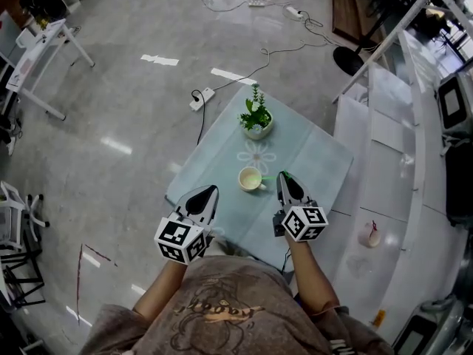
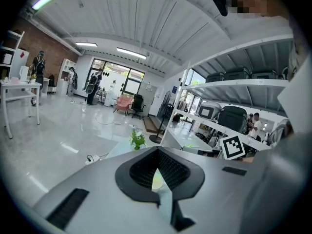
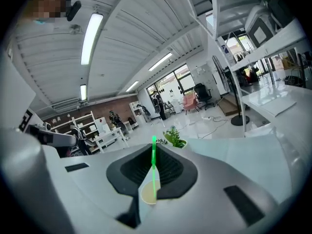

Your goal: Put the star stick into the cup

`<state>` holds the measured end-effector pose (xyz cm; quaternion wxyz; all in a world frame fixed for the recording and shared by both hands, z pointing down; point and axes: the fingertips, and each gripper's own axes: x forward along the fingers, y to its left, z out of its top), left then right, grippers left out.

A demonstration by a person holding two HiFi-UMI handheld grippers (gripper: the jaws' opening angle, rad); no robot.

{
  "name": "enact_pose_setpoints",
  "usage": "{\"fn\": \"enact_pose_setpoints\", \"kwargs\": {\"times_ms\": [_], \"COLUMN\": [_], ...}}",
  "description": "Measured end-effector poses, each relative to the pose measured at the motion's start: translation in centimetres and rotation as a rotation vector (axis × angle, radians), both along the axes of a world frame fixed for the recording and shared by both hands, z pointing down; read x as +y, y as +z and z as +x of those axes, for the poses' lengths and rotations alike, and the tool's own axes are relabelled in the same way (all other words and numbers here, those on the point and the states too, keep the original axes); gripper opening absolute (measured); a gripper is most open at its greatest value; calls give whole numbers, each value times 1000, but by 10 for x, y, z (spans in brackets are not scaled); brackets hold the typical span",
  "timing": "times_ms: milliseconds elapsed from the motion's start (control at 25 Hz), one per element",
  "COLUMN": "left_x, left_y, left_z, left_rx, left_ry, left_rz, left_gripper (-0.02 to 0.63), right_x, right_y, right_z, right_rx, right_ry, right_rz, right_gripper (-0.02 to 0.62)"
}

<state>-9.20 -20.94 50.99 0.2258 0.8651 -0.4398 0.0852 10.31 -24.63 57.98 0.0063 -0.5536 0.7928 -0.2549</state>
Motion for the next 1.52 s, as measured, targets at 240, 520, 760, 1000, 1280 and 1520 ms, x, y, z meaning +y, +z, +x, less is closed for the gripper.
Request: {"fn": "enact_pose_setpoints", "kwargs": {"times_ms": [240,520,760,1000,1280,1520], "left_x": [-7,-15,-13,-12,-7,-3], "left_y": [11,19,25,23,27,29], "left_z": [-4,-4,-4,-2,2,8], "left_rx": [-8,-12,-11,-10,-25,-20], "left_ry": [3,5,-3,4,15,42], "left_rz": [-24,-40,-61,-65,-72,-92], "left_gripper": [20,20,20,20,20,20], "right_x": [-9,-19,-28,-34,-36,-36], "right_y": [31,49,56,61,70,73], "right_z": [-7,-6,-1,6,15,22], "right_rx": [4,-47,-74,-57,-53,-44], "right_ry": [-31,-29,-39,-30,-28,-19], "right_rz": [-56,-95,-106,-123,-129,-149], "right_gripper": [21,21,23,26,58,98]}}
